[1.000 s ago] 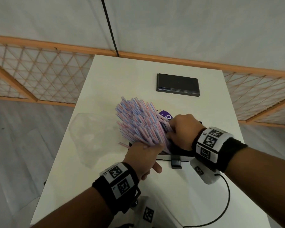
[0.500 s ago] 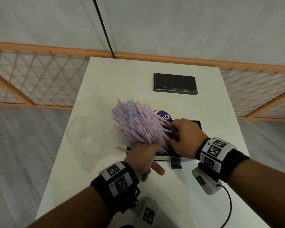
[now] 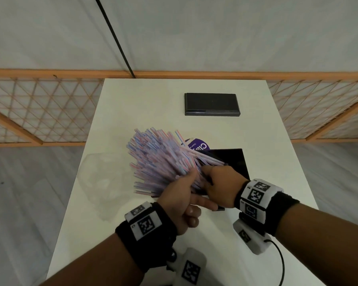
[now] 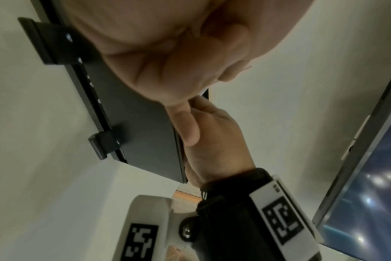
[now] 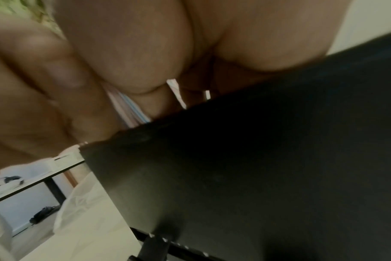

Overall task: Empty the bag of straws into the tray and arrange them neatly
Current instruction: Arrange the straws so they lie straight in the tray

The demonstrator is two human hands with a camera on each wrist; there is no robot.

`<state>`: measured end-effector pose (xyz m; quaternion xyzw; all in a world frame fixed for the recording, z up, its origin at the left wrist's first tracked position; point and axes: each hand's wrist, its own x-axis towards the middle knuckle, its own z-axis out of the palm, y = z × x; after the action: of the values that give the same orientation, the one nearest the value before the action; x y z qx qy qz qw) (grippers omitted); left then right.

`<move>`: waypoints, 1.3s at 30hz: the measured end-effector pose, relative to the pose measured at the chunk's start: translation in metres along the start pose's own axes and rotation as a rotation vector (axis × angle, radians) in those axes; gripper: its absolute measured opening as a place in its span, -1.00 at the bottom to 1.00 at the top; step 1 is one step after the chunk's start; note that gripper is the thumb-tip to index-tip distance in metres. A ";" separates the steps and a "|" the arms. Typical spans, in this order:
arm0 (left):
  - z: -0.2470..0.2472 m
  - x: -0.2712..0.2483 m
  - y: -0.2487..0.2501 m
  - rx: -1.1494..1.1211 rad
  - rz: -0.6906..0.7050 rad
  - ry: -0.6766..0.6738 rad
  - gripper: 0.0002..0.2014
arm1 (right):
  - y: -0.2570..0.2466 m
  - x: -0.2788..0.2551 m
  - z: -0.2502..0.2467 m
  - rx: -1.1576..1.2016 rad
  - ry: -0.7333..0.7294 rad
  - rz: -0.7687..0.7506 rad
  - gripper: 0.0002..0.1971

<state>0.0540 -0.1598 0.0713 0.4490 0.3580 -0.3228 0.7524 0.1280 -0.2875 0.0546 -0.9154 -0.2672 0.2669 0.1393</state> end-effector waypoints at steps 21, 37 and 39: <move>-0.070 -0.076 0.020 0.931 0.872 0.878 -0.64 | 0.021 -0.007 0.010 0.072 0.093 0.069 -0.67; -0.070 -0.031 0.010 0.307 0.469 0.399 -0.22 | 0.013 -0.007 0.015 0.003 -0.119 -0.078 -0.50; -0.069 -0.029 0.011 0.312 0.457 0.372 -0.27 | 0.011 -0.006 0.014 -0.021 -0.148 -0.063 -0.51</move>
<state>0.0308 -0.0884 0.0768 0.6787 0.3254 -0.1094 0.6492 0.1199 -0.2983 0.0418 -0.8857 -0.3082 0.3265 0.1179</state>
